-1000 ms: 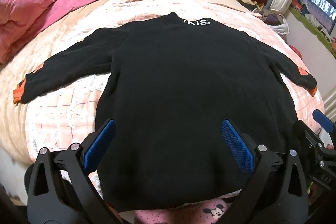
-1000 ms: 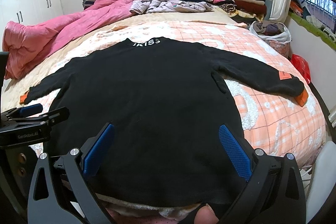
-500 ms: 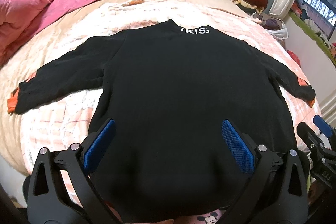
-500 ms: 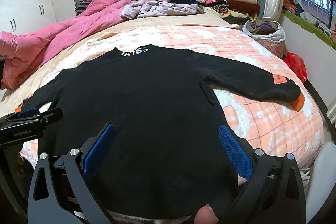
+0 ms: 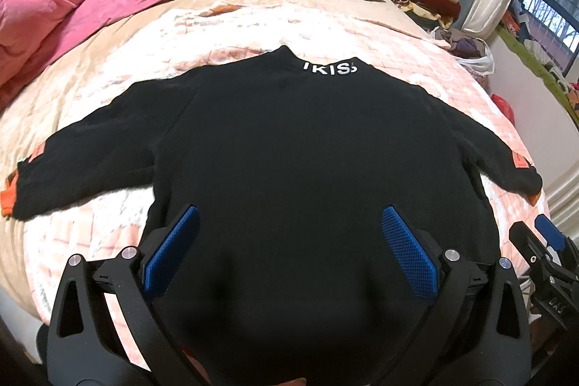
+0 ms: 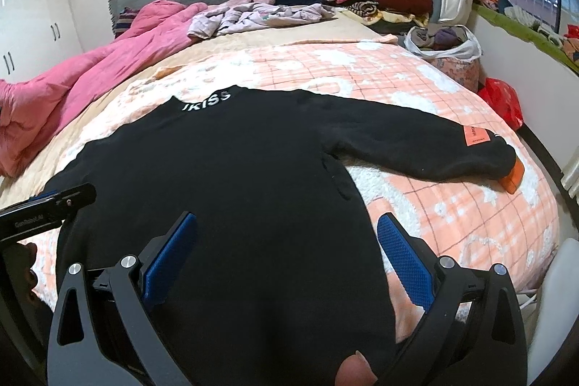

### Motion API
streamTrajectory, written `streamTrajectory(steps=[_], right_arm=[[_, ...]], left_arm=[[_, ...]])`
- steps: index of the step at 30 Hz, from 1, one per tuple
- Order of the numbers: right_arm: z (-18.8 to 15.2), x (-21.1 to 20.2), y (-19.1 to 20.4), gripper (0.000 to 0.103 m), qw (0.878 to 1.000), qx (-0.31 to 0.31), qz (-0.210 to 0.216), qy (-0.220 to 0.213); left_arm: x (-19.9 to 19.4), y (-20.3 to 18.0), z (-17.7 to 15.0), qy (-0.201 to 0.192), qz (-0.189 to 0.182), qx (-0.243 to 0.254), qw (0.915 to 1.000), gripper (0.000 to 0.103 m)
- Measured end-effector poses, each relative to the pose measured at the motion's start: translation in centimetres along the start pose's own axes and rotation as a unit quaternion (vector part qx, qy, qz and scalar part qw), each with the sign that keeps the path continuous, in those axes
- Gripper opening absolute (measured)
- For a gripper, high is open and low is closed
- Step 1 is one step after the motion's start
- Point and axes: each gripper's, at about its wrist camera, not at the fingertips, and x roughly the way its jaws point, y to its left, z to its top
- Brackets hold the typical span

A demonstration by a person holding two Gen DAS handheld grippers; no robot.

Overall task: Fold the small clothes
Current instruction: 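Move the right tool to the orange sleeve cuff and grasp it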

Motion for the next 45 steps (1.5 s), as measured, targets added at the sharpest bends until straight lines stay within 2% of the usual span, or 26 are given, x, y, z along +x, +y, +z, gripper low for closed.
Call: streamTrajectory(steps=[18, 31, 39, 41, 45], right_arm=[[2.4, 3.2, -4.6, 0.099, 0.998, 0.058, -0.033, 0.005], [3.1, 5.3, -10.6, 0.099, 0.988, 0.137, -0.066, 0.015], [2.8, 7.4, -16.5, 0.099, 0.968, 0.233, -0.086, 0.03], [2.6, 8.1, -18.4, 0.099, 0.959, 0.267, -0.091, 0.035], [2.2, 9.4, -21.6, 0.099, 0.939, 0.333, -0.072, 0.035]], left_arm=[[3.4, -3.0, 3.7, 0.013, -0.023, 0.015, 0.9995, 0.095], [7.4, -4.4, 5.8, 0.032, -0.024, 0.013, 0.9991, 0.095], [9.9, -4.6, 6.0, 0.044, -0.015, 0.017, 0.9988, 0.095], [10.5, -4.6, 6.0, 0.048, -0.013, 0.015, 0.9986, 0.095], [11.1, -4.8, 6.2, 0.051, -0.01, 0.016, 0.9985, 0.095]])
